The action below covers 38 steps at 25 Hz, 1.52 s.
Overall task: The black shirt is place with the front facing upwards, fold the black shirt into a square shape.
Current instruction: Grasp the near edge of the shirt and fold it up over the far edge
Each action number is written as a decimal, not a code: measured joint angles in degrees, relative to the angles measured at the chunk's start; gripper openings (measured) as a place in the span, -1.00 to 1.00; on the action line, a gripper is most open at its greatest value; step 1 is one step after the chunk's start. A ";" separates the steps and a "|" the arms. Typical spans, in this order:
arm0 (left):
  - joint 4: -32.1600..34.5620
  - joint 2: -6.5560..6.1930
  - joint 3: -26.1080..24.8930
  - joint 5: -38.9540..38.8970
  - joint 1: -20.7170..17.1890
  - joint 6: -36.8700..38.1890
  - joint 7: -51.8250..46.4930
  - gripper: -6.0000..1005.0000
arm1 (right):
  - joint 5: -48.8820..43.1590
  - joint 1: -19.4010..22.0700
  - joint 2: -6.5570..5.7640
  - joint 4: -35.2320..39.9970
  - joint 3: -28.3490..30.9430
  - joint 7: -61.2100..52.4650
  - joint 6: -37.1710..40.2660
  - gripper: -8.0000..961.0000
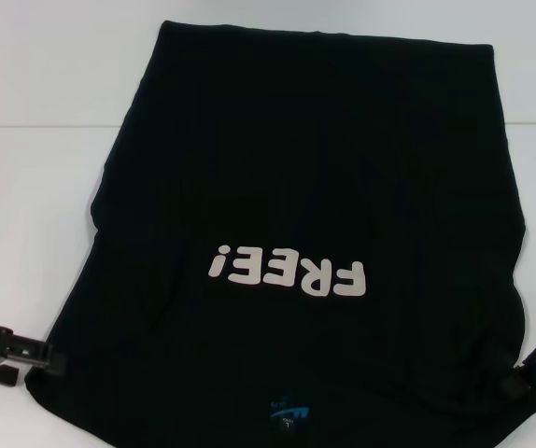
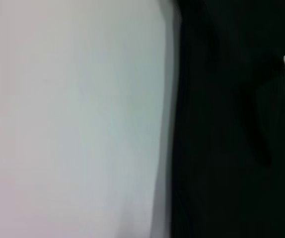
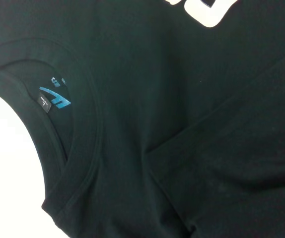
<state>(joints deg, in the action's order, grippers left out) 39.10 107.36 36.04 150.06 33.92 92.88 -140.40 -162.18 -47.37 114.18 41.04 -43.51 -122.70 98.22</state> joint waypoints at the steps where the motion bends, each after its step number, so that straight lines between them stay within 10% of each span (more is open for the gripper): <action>1: 0.00 0.02 -0.05 0.09 0.01 -0.06 0.00 0.78 | 0.01 0.00 0.00 0.00 0.00 0.00 0.01 -0.89; 28: -0.39 1.44 -0.41 -0.21 1.86 -2.31 -0.37 0.60 | -0.08 0.07 0.08 -0.09 0.00 0.00 0.34 -0.89; 38: -0.17 1.48 0.00 1.76 2.03 -3.25 -1.03 0.11 | -0.06 -0.12 0.08 0.06 0.01 0.00 0.51 -0.89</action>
<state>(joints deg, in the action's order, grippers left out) 38.92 108.84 36.04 151.82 35.95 89.63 -141.43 -162.24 -47.49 114.26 41.10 -43.50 -122.70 98.73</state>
